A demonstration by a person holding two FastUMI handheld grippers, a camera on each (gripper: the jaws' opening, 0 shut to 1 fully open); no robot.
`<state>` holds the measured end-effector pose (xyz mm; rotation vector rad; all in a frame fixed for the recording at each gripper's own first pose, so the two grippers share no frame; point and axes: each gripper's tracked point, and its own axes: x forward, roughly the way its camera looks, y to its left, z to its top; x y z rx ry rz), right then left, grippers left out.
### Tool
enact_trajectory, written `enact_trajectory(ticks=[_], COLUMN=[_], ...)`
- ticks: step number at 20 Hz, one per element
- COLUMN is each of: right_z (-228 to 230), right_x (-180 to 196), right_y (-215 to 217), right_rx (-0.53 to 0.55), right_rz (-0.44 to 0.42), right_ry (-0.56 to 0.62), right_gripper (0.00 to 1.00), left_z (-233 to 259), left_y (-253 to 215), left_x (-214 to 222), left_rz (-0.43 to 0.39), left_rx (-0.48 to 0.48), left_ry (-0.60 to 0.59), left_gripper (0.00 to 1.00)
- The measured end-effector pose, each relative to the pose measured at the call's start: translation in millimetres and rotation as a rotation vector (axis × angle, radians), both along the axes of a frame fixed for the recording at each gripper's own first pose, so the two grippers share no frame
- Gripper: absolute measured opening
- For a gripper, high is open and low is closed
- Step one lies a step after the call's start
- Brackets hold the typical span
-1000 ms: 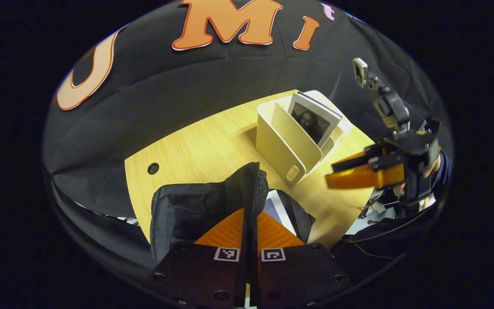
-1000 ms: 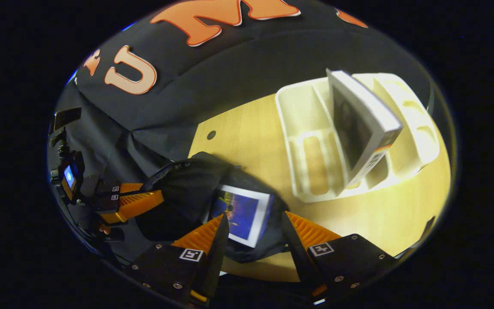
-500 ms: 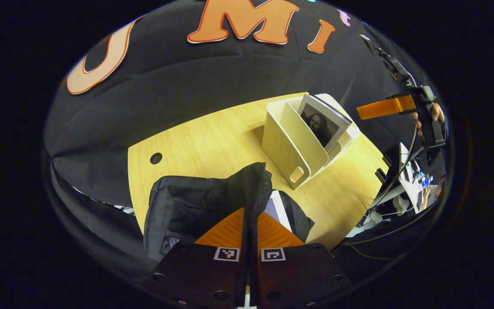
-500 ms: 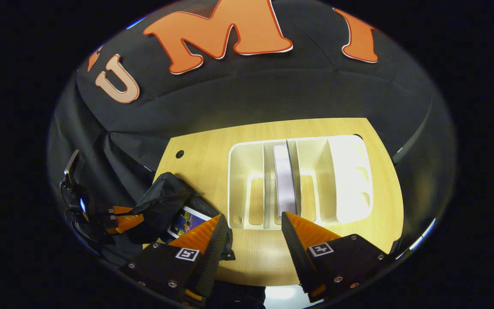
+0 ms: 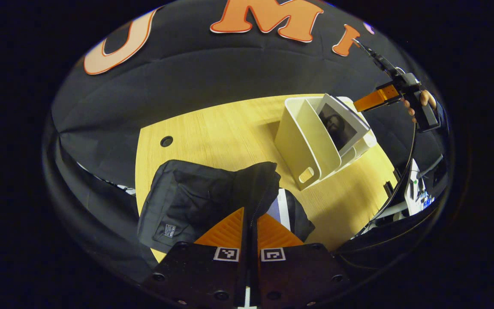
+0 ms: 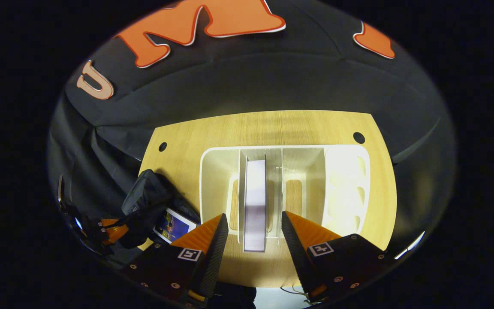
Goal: Open the schoolbag, grab two books from the bookshelf and put them into the schoolbag.
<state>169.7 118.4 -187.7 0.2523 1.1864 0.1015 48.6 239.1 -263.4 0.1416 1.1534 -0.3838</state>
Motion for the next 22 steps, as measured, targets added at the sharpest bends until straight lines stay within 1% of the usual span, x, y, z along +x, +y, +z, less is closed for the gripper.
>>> enact_trajectory(ticks=[3,5,6,7,8,9,10,11,12,13,14,16,19,22], right_z=[-27,-41,-45,-50,-52,-51,-49,-45,-39,-31,-23,-7,16,47], right_x=[13,17,19,20,19,19,16,14,12,8,5,-2,-12,-24], right_y=[3,4,3,0,-5,-8,-12,-16,-18,-19,-21,-27,-36,-38], right_rx=[-0.025,-0.035,-0.044,-0.054,-0.070,-0.073,-0.073,-0.068,-0.059,-0.044,-0.028,-0.014,-0.022,-0.017], right_rz=[0.034,0.039,0.038,0.033,0.020,0.005,0.001,-0.005,-0.007,-0.010,-0.022,-0.045,-0.075,-0.101], right_ry=[0.053,0.086,0.098,0.108,0.123,0.127,0.130,0.125,0.116,0.104,0.095,0.076,0.028,-0.027], right_gripper=[0.75,0.70,0.64,0.60,0.51,0.35,0.46,0.36,0.34,0.43,0.33,0.32,0.31,0.30], left_z=[-2,-2,-2,-4,-6,-4,-4,-3,-3,-4,-4,-4,-5,-4], left_y=[5,4,2,1,0,0,-1,-2,-2,-4,-6,-7,-8,-8], left_x=[-2,-7,-7,-8,-8,-7,-5,-6,-6,-6,-5,-6,-6,-7], left_rz=[0.056,0.074,0.080,0.085,0.090,0.092,0.090,0.085,0.083,0.082,0.084,0.081,0.073,0.052], left_rx=[0.017,0.021,0.023,0.026,0.029,0.034,0.038,0.042,0.041,0.039,0.038,0.032,0.021,0.006], left_ry=[0.011,0.019,0.024,0.028,0.032,0.033,0.031,0.027,0.025,0.028,0.031,0.033,0.028,0.021], left_gripper=[0.05,0.05,0.04,0.04,0.04,0.04,0.05,0.04,0.04,0.04,0.04,0.04,0.04,0.04])
